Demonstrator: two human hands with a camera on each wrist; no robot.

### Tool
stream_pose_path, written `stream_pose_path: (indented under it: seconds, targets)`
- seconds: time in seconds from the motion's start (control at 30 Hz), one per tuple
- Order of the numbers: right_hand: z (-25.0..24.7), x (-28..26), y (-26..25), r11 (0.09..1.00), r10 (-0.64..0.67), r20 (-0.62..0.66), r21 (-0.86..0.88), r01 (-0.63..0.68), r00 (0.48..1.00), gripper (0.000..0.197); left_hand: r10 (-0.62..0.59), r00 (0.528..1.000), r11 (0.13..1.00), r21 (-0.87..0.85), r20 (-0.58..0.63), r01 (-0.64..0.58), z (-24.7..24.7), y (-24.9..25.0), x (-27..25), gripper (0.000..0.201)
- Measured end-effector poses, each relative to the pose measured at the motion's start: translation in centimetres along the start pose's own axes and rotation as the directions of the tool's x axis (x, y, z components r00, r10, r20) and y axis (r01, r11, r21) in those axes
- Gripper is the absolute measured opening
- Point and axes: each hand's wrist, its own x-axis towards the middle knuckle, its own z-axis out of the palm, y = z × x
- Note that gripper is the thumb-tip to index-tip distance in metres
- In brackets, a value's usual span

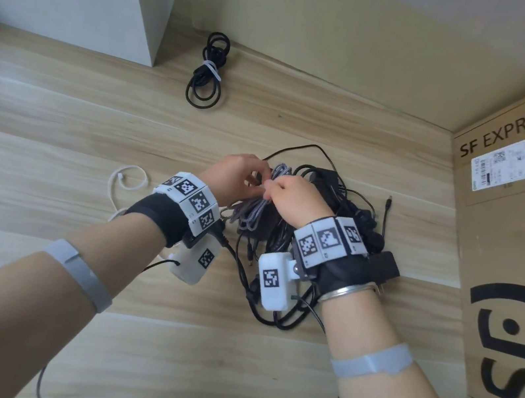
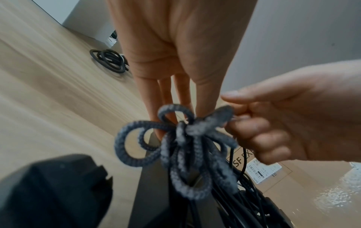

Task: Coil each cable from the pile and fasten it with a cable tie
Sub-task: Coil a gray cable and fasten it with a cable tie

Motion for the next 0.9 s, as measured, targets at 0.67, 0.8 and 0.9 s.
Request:
stream_pose_path:
  seconds: [0.67,0.8,0.9]
  targets:
    - [0.4,-0.3,-0.3,0.999,-0.033,-0.287,0.003,0.035,0.957,0.044,-0.169,0.984,0.978,0.133,0.057,0.16,-1.0,2.1,0.7,0.01]
    - [0.1,0.0,1.3,0.981,-0.193,-0.353,-0.098,0.169,0.916,0.034,-0.21,0.977,0.978,0.013,0.033,0.21,-2.6,2.2,0.7,0.024]
    - [0.2,0.3,2.4,0.968,-0.244,-0.411,-0.042,0.248,0.879,0.019,-0.231,0.972,0.965,-0.121,0.031,0.233,-3.4,2.4,0.7,0.026]
